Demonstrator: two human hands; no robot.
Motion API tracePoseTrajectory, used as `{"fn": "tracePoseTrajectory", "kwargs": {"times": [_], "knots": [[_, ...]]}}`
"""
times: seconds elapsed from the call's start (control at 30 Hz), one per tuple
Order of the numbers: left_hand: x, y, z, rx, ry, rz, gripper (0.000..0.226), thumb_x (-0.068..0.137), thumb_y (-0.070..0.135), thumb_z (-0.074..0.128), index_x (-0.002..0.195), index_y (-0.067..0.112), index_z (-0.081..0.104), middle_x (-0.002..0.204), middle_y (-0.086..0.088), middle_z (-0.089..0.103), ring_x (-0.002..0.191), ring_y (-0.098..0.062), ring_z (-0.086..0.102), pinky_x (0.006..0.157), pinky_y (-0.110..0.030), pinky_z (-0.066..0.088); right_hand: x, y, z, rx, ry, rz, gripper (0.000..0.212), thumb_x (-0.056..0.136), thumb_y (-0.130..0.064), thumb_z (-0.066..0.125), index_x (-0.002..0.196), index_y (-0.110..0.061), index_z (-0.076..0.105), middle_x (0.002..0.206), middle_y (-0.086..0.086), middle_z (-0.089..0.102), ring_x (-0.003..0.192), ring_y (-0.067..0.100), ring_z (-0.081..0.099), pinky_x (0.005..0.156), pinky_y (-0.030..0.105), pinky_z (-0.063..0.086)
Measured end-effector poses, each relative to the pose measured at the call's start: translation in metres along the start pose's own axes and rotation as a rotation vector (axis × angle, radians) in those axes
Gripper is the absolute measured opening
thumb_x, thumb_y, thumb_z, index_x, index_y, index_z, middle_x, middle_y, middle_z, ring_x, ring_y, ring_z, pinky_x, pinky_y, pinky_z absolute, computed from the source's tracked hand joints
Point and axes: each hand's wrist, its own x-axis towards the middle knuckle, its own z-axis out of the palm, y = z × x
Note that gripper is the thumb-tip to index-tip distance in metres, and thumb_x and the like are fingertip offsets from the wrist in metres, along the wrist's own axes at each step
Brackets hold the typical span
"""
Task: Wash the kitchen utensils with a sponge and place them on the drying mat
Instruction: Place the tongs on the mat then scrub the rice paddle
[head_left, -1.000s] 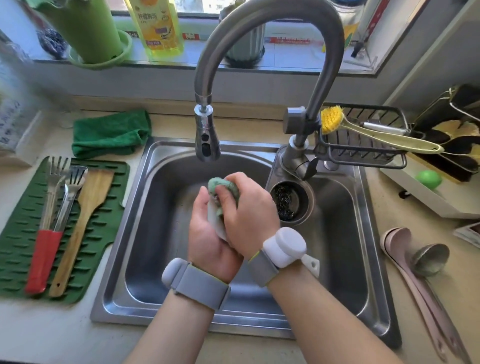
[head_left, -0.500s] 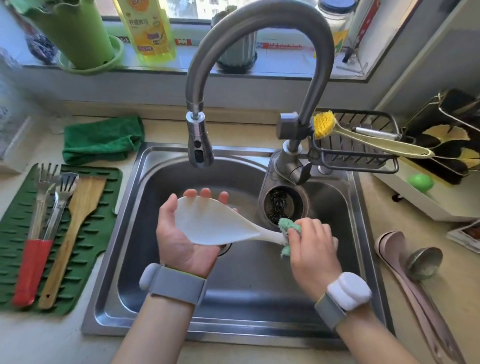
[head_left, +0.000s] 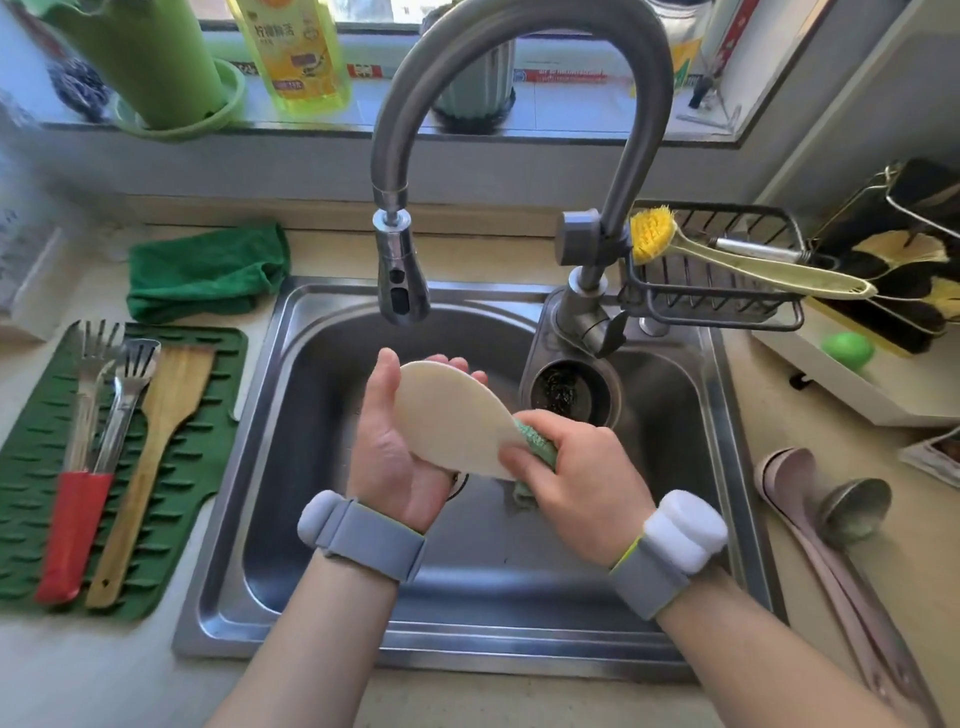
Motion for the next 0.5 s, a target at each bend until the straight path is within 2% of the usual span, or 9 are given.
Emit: {"fn": "tracePoseTrajectory", "kwargs": {"times": [0.03,0.1,0.17,0.2,0.27,0.33,0.43,0.5], "knots": [[-0.001,-0.002,0.001,0.075,0.103,-0.027,0.044,0.086,0.059,0.052,0.083,0.017,0.065,0.089,-0.004,0.068,0.09,-0.027,0.064,0.096,-0.052,0.046,-0.001,0.002,0.003,-0.085,0.099,-0.036,0.018,0.088,-0.032,0.059,0.106,-0.03,0.063,0.077,-0.005,0.07,0.071,0.018,0.063,0.065,0.03,0.051],[-0.005,-0.003,0.004,0.118,0.254,-0.088,0.049,0.082,0.065,0.054,0.088,0.017,0.061,0.088,-0.008,0.064,0.089,-0.031,0.062,0.089,-0.057,0.048,-0.003,0.002,0.012,-0.247,0.254,-0.164,0.022,0.087,-0.026,0.06,0.108,-0.026,0.065,0.08,-0.002,0.071,0.071,0.024,0.065,0.059,0.032,0.053],[-0.008,0.001,0.002,-0.01,0.302,-0.109,0.047,0.088,0.057,0.05,0.104,0.014,0.053,0.1,-0.014,0.06,0.097,-0.039,0.061,0.089,-0.059,0.047,-0.008,0.003,0.025,-0.312,0.315,-0.287,0.027,0.085,-0.016,0.064,0.111,-0.017,0.068,0.09,0.0,0.072,0.076,0.023,0.067,0.062,0.032,0.055],[-0.008,0.003,0.002,-0.081,0.306,-0.108,0.042,0.091,0.05,0.046,0.108,0.012,0.051,0.108,-0.017,0.058,0.104,-0.043,0.06,0.094,-0.058,0.043,-0.011,0.004,0.03,-0.285,0.316,-0.327,0.028,0.085,-0.015,0.065,0.112,-0.014,0.068,0.097,0.0,0.072,0.082,0.022,0.068,0.069,0.031,0.055],[-0.006,0.005,0.0,-0.174,0.287,-0.084,0.036,0.093,0.04,0.038,0.105,0.01,0.053,0.114,-0.021,0.058,0.113,-0.048,0.057,0.101,-0.058,0.037,-0.016,0.002,0.036,-0.092,0.265,-0.32,0.03,0.088,-0.022,0.059,0.116,-0.013,0.067,0.113,-0.001,0.068,0.098,0.02,0.064,0.088,0.027,0.048],[-0.004,0.002,-0.003,-0.208,0.226,-0.042,0.034,0.092,0.037,0.036,0.099,0.009,0.055,0.114,-0.021,0.059,0.117,-0.049,0.055,0.104,-0.058,0.036,-0.016,-0.005,0.037,0.086,0.217,-0.265,0.033,0.091,-0.028,0.051,0.117,-0.017,0.066,0.116,-0.003,0.062,0.104,0.022,0.054,0.095,0.029,0.042],[-0.003,-0.002,-0.002,-0.266,0.06,0.016,0.034,0.092,0.036,0.035,0.104,0.014,0.057,0.117,-0.018,0.06,0.123,-0.045,0.052,0.105,-0.06,0.035,0.003,-0.018,0.031,0.094,0.195,-0.23,0.029,0.092,-0.038,0.049,0.111,-0.028,0.069,0.093,-0.003,0.048,0.09,0.02,0.045,0.085,0.031,0.04],[-0.004,-0.001,0.005,-0.246,0.001,0.034,0.035,0.092,0.035,0.036,0.11,0.016,0.058,0.12,-0.017,0.061,0.122,-0.042,0.054,0.105,-0.058,0.038,0.023,-0.031,0.023,0.271,0.147,-0.126,0.027,0.09,-0.039,0.053,0.105,-0.028,0.071,0.083,-0.004,0.047,0.081,0.016,0.051,0.077,0.034,0.046]]}}
